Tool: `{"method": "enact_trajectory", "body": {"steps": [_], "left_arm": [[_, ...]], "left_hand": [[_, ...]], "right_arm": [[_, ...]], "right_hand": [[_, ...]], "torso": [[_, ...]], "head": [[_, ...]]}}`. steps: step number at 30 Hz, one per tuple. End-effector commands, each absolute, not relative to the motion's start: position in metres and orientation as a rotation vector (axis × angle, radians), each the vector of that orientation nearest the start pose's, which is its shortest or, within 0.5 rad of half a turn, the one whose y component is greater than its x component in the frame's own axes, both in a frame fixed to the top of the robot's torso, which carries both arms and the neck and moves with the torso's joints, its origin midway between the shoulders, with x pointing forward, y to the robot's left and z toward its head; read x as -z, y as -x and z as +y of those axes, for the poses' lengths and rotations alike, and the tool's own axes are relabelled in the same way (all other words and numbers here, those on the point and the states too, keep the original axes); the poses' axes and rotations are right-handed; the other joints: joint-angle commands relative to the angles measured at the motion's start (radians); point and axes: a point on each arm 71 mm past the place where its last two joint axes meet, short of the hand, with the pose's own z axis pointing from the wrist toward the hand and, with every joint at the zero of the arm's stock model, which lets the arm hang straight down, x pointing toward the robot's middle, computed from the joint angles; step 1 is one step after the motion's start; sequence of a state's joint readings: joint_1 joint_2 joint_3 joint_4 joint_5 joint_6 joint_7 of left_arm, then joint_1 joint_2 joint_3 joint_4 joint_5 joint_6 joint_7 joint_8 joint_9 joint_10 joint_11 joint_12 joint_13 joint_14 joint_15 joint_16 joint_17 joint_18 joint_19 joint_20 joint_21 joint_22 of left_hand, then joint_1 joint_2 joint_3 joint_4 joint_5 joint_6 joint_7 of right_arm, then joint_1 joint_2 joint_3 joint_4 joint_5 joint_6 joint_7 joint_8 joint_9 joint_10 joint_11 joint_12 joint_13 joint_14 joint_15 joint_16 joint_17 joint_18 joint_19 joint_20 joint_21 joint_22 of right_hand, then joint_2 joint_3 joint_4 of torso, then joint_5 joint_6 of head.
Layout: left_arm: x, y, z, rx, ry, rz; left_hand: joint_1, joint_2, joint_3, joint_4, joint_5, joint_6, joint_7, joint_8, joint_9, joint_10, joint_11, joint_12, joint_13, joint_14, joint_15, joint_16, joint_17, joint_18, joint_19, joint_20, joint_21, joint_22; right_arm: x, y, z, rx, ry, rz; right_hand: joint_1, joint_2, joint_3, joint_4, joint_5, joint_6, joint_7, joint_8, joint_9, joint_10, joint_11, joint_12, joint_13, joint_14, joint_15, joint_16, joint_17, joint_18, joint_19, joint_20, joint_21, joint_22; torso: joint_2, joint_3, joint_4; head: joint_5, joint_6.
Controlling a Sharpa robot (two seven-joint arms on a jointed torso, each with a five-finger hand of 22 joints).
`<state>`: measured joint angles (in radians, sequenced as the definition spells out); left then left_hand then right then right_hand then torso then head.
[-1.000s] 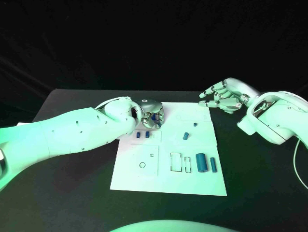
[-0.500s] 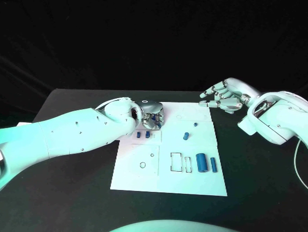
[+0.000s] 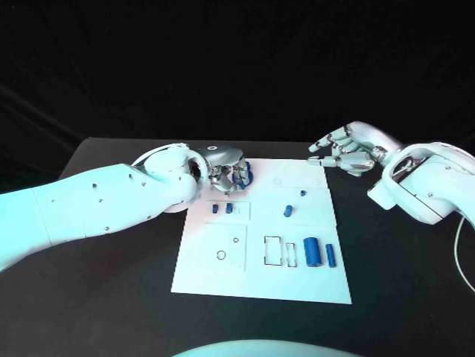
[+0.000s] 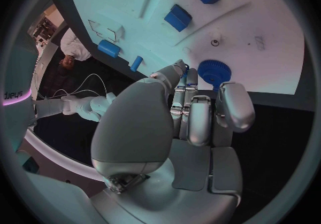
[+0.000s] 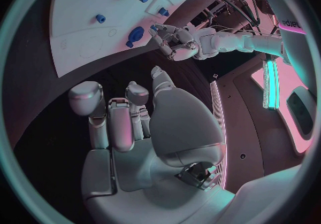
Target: Assemble the parts on the task board
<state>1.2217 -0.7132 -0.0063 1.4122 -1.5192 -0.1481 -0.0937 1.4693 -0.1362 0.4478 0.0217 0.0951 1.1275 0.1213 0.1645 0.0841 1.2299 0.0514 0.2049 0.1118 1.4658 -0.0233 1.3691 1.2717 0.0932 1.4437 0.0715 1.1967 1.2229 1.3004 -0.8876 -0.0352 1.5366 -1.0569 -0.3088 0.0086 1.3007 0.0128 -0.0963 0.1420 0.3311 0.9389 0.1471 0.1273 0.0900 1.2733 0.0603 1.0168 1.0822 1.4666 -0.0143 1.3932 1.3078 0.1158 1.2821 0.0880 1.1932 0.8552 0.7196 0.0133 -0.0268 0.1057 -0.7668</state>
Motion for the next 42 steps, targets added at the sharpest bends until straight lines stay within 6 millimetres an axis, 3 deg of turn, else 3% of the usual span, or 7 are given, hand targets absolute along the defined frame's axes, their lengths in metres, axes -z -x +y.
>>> {"method": "enact_trajectory", "body": {"steps": [1,10,17,42], "left_arm": [[0.175,-0.508,0.168,0.654,-0.235,1.763],[0.177,-0.511,0.188,0.626,-0.190,1.816],[0.183,-0.513,0.197,0.605,-0.181,1.844],[0.194,-0.514,0.195,0.583,-0.191,1.885]], "left_hand": [[-0.008,0.000,0.004,0.000,-0.004,0.005,0.002,-0.004,-0.001,0.004,0.001,-0.005,-0.002,0.037,-0.003,0.000,-0.001,-0.009,0.002,0.003,0.004,0.000],[-0.013,-0.002,0.008,-0.001,-0.003,0.004,0.002,-0.009,-0.002,0.001,0.002,-0.013,-0.002,0.035,-0.003,-0.004,-0.008,-0.008,-0.001,0.004,0.001,-0.002],[-0.013,-0.002,0.008,-0.001,-0.003,0.004,0.002,-0.009,-0.002,0.001,0.002,-0.013,-0.002,0.035,-0.003,-0.004,-0.008,-0.008,-0.001,0.004,0.001,-0.002],[-0.015,-0.003,0.015,-0.006,-0.003,0.003,0.003,-0.014,-0.003,0.002,0.002,-0.019,-0.001,0.034,-0.002,-0.005,-0.010,-0.008,-0.004,0.005,-0.001,-0.002]], "right_arm": [[0.133,-0.499,-0.218,-0.895,-0.132,1.640],[0.134,-0.499,-0.217,-0.895,-0.132,1.640],[0.134,-0.499,-0.217,-0.897,-0.131,1.641],[0.135,-0.498,-0.215,-0.904,-0.127,1.642]], "right_hand": [[0.007,0.002,-0.003,-0.001,0.004,0.000,-0.004,0.006,-0.001,-0.003,-0.007,0.004,0.000,0.054,-0.010,-0.003,0.020,0.013,0.001,-0.008,-0.006,0.000],[0.007,0.002,-0.003,-0.001,0.004,0.000,-0.004,0.006,-0.001,-0.003,-0.007,0.004,0.000,0.054,-0.010,-0.003,0.020,0.013,0.001,-0.008,-0.006,0.000],[0.007,0.003,-0.004,0.001,0.005,0.000,-0.004,0.006,-0.001,-0.002,-0.007,0.004,0.000,0.055,-0.010,-0.003,0.020,0.013,0.001,-0.008,-0.006,-0.001],[0.007,0.003,-0.004,0.001,0.005,0.000,-0.004,0.006,-0.001,-0.002,-0.007,0.004,0.000,0.055,-0.010,-0.003,0.020,0.013,0.001,-0.008,-0.006,-0.001]], "torso": [[0.001,0.0000,0.0010],[0.001,0.0001,-0.0024],[0.001,-0.0006,-0.0016],[0.002,-0.0002,-0.0020]], "head": [[0.002,-0.001],[0.008,-0.002],[0.009,-0.001],[0.012,-0.006]]}}
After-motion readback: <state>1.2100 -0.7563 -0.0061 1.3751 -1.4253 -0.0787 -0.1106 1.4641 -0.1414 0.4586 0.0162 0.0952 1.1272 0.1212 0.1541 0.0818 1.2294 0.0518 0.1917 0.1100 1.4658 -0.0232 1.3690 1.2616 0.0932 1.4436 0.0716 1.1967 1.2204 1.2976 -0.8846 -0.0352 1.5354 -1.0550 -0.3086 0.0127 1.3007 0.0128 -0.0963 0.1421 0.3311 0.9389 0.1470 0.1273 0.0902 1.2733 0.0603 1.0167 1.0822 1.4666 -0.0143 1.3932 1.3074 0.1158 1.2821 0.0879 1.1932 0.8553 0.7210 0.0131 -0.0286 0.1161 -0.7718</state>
